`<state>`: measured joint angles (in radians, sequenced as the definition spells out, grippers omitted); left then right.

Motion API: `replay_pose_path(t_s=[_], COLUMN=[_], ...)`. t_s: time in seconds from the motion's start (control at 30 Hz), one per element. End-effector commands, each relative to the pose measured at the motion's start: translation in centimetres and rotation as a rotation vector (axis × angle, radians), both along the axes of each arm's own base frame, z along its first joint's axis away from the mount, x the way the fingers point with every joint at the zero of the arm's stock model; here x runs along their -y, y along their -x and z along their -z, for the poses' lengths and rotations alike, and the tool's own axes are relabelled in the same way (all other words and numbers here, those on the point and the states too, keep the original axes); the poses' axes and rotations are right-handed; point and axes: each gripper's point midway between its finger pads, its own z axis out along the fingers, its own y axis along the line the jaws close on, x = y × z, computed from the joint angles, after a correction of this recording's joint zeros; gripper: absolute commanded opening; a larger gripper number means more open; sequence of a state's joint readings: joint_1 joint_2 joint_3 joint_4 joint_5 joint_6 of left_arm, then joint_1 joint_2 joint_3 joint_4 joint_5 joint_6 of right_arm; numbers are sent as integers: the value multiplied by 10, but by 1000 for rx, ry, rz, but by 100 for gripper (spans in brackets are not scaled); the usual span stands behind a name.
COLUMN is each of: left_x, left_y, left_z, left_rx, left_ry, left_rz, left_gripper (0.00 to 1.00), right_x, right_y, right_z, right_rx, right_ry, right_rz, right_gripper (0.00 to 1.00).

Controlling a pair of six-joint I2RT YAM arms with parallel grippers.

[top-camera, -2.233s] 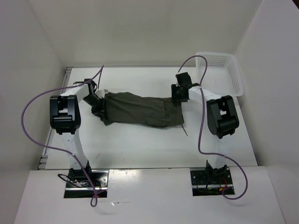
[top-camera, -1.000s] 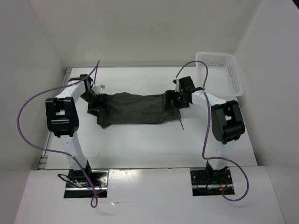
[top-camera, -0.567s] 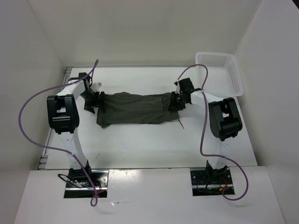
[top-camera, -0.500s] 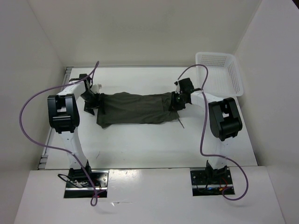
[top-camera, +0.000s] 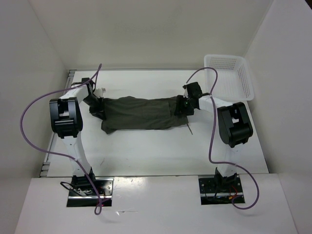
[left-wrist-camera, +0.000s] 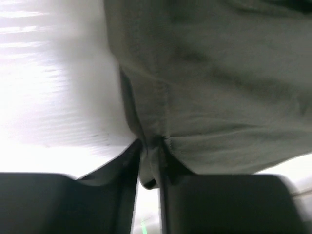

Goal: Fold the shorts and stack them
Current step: Fold the shorts

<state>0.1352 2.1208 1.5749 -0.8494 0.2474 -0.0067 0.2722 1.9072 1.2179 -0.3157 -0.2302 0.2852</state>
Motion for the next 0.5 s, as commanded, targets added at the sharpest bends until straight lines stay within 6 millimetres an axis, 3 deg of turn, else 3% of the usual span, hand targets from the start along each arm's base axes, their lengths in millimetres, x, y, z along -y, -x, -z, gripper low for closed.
replay_pose_path(t_s=[0.0, 0.03, 0.07, 0.13, 0.17, 0.3, 0.43, 0.47], left_x=[17, 20, 24, 31, 34, 55, 77, 86], left_y=[15, 15, 14, 15, 15, 11, -3, -7], left_z=[36, 36, 34, 37, 35, 27, 11, 8], left_rx=[-96, -96, -93, -101, -98, -85, -30, -15], left_ry=[94, 94, 118, 134, 153, 209, 239, 238], left_rz=[14, 23, 25, 37, 38, 74, 126, 152], left_gripper=[23, 20, 17, 10, 7, 0, 0, 0], right_x=[18, 18, 17, 17, 20, 35, 47, 51], right_y=[1, 2, -1, -1, -2, -19, -34, -29], right_z=[15, 19, 16, 16, 16, -18, -74, -85], right_rx=[-1, -10, -3, 1, 4, 100, 211, 208], right_ry=[89, 92, 84, 89, 103, 187, 253, 275], right_rz=[30, 30, 39, 29, 38, 67, 58, 50], right_gripper=[57, 44, 20, 0, 0, 0, 0, 0])
